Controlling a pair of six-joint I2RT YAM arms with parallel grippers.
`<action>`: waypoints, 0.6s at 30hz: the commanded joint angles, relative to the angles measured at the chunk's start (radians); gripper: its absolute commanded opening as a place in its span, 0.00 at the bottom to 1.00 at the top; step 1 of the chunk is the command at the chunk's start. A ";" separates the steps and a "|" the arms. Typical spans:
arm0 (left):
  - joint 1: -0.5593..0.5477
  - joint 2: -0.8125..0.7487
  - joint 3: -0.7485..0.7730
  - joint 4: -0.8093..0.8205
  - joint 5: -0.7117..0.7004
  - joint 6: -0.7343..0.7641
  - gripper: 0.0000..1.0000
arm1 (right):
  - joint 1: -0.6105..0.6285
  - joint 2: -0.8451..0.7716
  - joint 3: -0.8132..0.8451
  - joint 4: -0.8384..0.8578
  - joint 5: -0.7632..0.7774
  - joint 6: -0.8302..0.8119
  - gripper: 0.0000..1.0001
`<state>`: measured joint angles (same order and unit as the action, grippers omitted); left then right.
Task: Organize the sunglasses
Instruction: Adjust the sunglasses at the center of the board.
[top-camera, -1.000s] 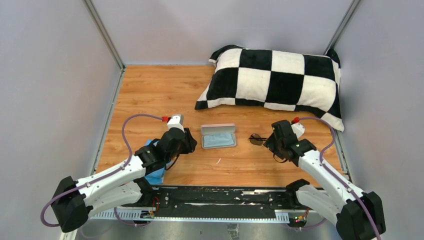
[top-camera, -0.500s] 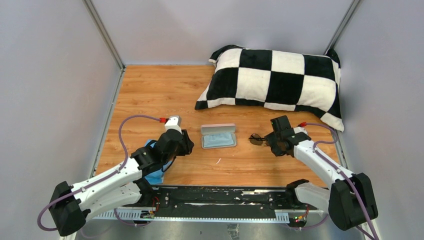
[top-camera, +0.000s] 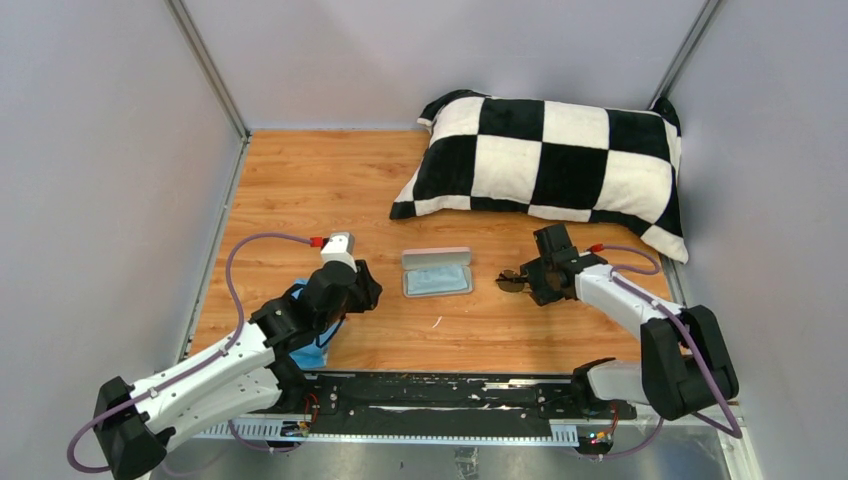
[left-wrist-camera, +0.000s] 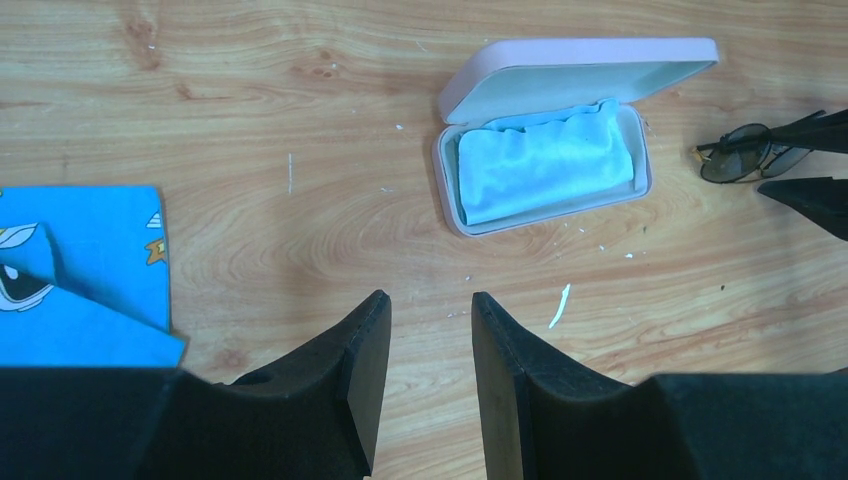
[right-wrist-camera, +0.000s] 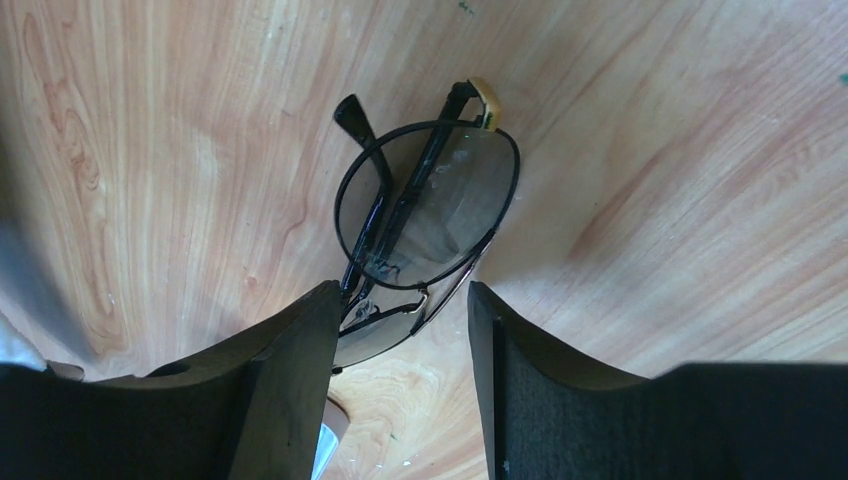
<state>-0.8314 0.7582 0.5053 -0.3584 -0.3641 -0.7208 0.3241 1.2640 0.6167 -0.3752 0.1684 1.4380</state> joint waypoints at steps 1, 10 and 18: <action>0.003 -0.033 0.006 -0.038 -0.035 0.014 0.41 | -0.017 0.021 0.005 -0.021 0.049 0.037 0.54; 0.003 -0.027 0.002 -0.034 -0.037 0.010 0.41 | -0.016 0.126 0.073 -0.077 0.013 -0.059 0.52; 0.003 -0.025 -0.013 -0.017 -0.024 -0.001 0.41 | -0.017 0.200 0.140 -0.144 -0.020 -0.390 0.51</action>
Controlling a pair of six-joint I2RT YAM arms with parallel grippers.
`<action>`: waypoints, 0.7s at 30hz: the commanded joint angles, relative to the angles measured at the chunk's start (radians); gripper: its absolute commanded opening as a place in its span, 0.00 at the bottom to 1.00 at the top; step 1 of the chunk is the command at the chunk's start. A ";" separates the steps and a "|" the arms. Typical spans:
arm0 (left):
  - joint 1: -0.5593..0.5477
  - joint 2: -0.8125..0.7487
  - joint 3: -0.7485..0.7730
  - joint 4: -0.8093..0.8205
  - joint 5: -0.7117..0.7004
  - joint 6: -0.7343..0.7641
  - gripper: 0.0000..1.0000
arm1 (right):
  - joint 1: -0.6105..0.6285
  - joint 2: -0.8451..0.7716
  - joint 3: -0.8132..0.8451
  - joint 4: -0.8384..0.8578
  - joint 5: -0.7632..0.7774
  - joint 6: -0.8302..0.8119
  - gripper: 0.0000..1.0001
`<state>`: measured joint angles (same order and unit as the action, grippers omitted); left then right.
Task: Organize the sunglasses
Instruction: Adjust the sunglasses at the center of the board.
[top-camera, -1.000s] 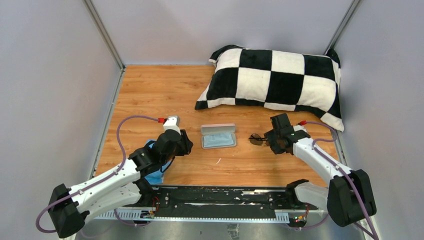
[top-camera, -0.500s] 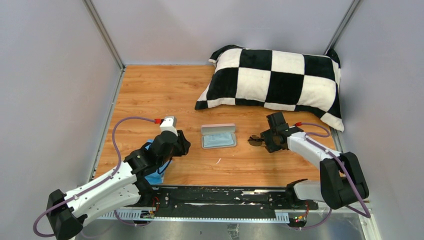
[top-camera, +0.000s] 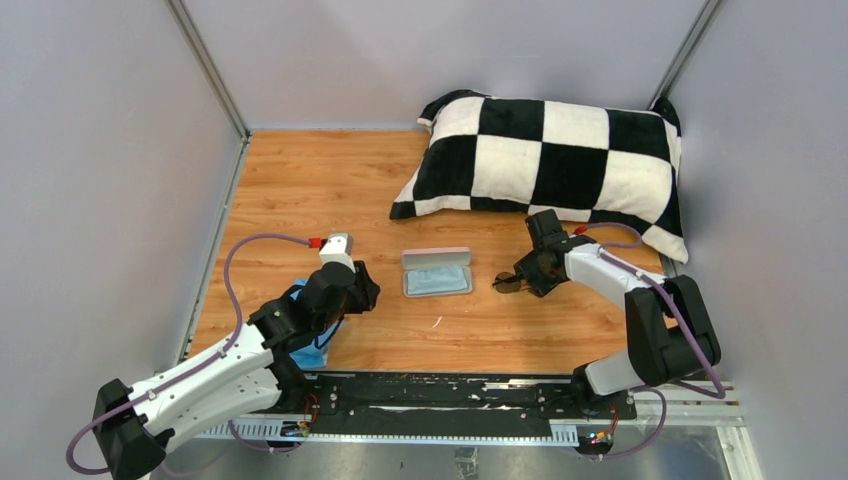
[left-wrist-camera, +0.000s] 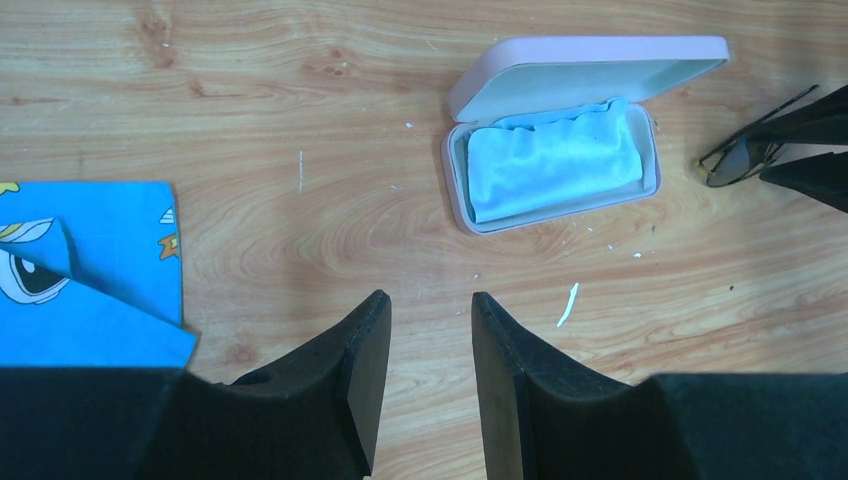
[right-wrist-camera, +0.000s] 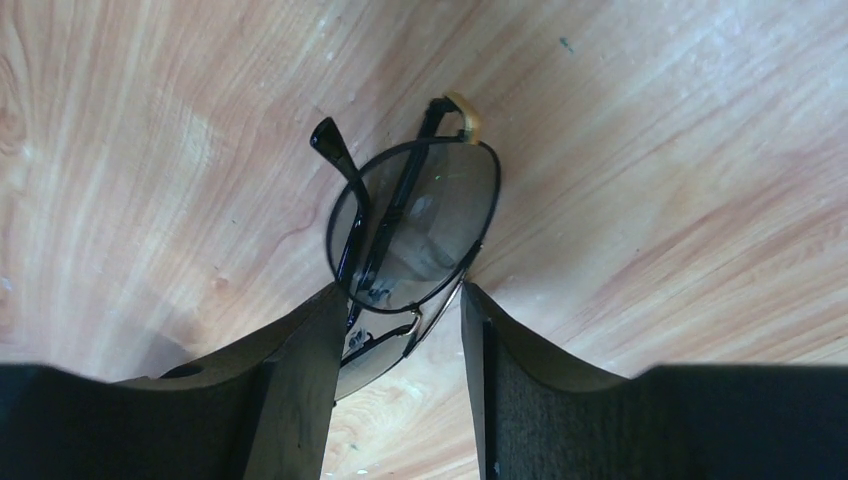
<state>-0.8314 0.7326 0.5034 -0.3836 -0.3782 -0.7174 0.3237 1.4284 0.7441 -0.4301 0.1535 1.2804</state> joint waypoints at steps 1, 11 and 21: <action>0.003 0.001 -0.011 0.008 -0.009 -0.004 0.41 | -0.017 0.042 0.025 -0.098 -0.013 -0.264 0.51; 0.003 0.006 0.002 0.017 0.015 0.007 0.41 | -0.016 0.020 0.090 -0.221 -0.017 -0.618 0.52; 0.003 0.029 0.009 0.015 0.020 0.003 0.41 | -0.014 -0.003 0.098 -0.165 -0.109 -0.675 0.58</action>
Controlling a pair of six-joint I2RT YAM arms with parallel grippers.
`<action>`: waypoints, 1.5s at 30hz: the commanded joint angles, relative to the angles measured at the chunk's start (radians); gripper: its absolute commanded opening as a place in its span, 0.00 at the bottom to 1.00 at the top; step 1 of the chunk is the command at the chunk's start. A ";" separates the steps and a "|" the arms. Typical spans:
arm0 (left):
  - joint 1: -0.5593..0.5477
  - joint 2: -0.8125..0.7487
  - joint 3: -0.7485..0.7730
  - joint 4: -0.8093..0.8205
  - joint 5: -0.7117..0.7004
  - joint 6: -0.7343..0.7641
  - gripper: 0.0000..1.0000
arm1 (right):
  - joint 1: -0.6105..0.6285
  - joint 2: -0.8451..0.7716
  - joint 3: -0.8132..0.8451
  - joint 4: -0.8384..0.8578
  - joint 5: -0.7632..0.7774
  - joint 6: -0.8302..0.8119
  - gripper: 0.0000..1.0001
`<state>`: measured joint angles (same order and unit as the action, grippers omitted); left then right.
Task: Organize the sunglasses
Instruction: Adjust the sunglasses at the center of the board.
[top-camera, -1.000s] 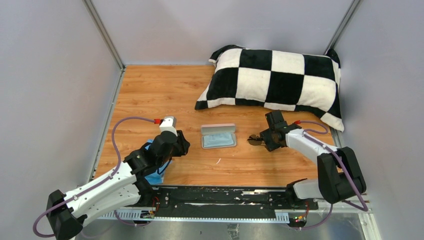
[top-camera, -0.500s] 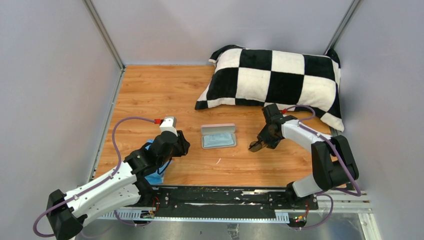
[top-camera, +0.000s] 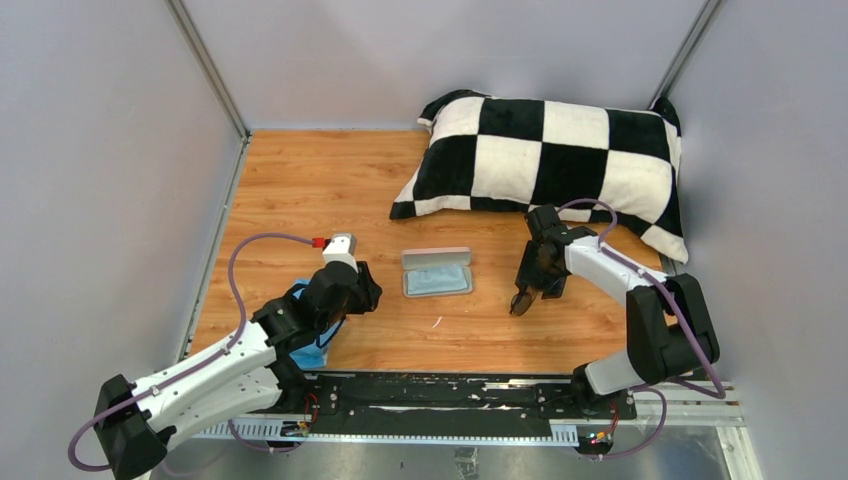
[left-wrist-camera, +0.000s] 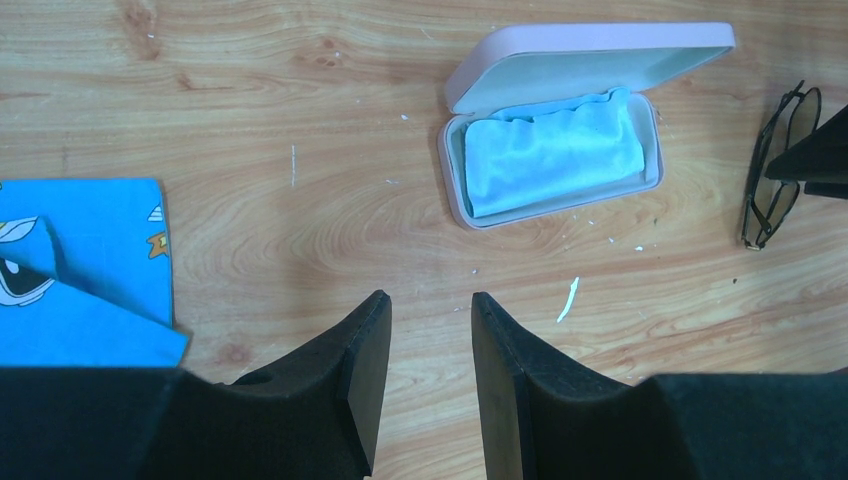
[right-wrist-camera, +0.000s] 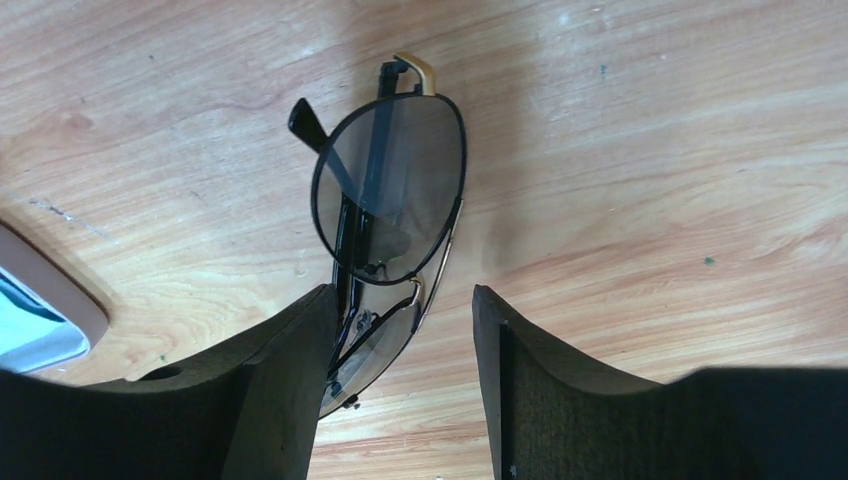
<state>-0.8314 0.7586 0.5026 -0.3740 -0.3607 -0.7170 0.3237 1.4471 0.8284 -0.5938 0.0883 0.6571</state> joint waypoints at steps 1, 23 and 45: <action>0.003 -0.002 0.008 0.003 0.000 0.002 0.41 | -0.013 -0.022 0.015 0.002 -0.049 -0.058 0.59; 0.003 0.000 0.008 0.004 -0.001 0.001 0.40 | 0.051 0.146 0.043 -0.028 0.100 0.049 0.55; 0.003 0.021 0.003 0.027 0.011 0.005 0.40 | 0.052 -0.035 0.046 -0.063 0.051 -0.009 0.31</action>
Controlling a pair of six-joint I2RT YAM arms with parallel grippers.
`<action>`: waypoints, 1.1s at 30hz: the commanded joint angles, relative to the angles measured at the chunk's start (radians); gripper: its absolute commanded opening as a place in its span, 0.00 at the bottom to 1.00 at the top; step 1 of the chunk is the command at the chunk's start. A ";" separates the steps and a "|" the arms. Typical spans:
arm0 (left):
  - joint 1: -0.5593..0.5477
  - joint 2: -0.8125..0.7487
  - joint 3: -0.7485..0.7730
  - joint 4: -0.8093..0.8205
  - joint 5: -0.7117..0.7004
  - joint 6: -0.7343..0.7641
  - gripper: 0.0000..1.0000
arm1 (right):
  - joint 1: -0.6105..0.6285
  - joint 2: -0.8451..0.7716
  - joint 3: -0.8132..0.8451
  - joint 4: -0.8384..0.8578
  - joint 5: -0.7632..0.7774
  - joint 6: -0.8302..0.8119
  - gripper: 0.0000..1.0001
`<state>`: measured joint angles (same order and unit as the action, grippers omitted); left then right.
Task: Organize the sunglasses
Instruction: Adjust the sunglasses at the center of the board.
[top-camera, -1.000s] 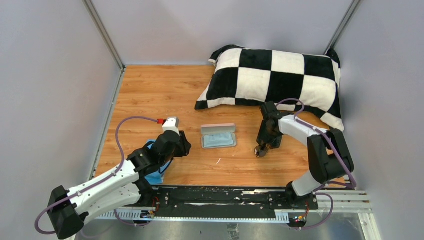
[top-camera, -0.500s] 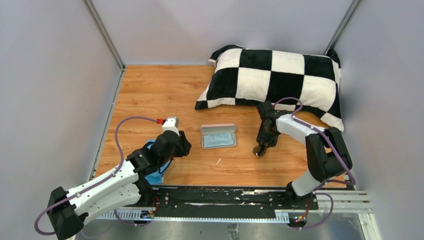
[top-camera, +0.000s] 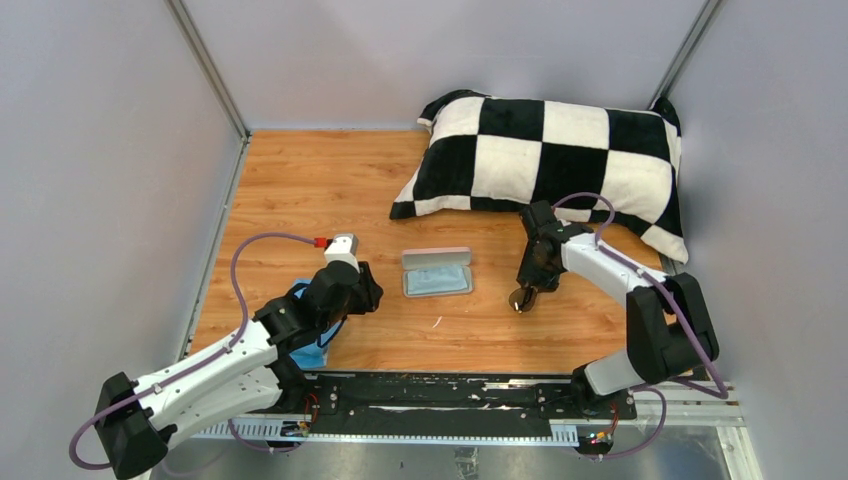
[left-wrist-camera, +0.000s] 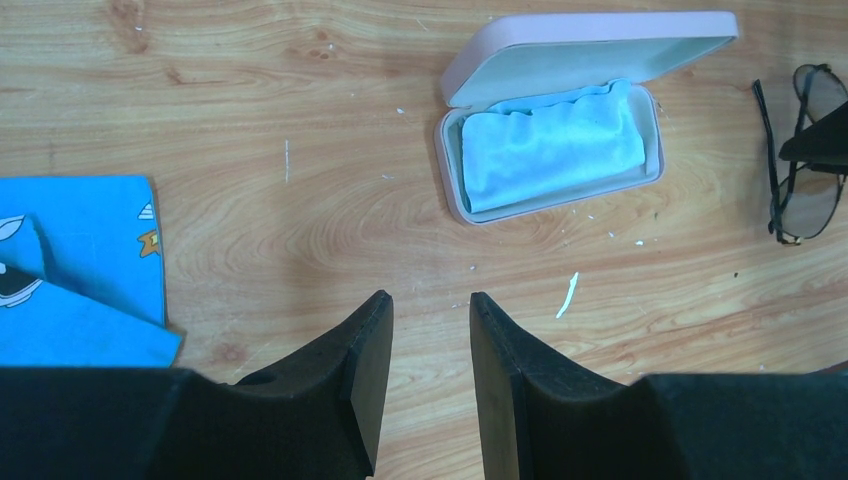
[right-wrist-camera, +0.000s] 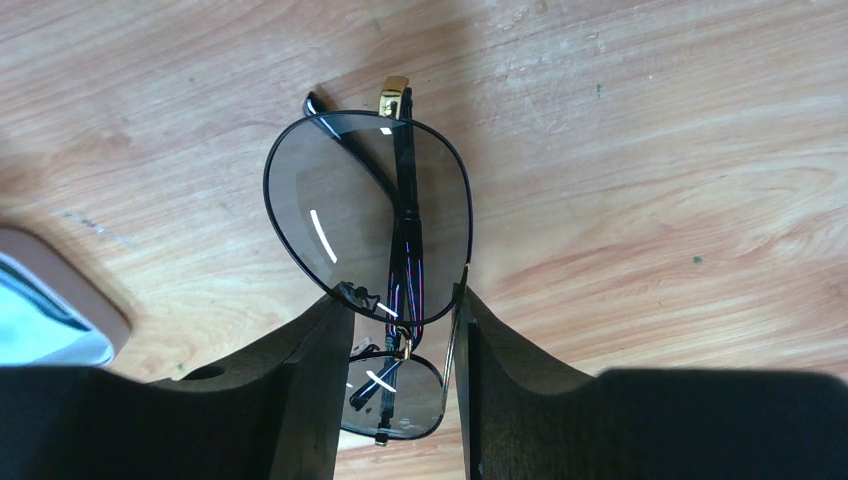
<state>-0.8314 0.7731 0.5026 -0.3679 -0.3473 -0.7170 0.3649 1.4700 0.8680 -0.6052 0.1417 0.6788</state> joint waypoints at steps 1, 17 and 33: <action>0.003 0.009 0.004 0.023 -0.001 0.005 0.40 | 0.011 -0.067 0.011 -0.052 -0.011 -0.038 0.31; 0.003 -0.002 -0.002 0.020 -0.006 0.013 0.40 | 0.033 -0.009 -0.021 -0.041 -0.074 -0.070 0.38; 0.003 0.025 0.010 0.028 0.001 0.019 0.39 | 0.038 -0.147 -0.033 -0.064 -0.035 -0.074 0.53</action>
<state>-0.8314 0.7895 0.5026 -0.3523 -0.3435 -0.7128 0.3935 1.3716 0.8417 -0.6285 0.0715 0.6003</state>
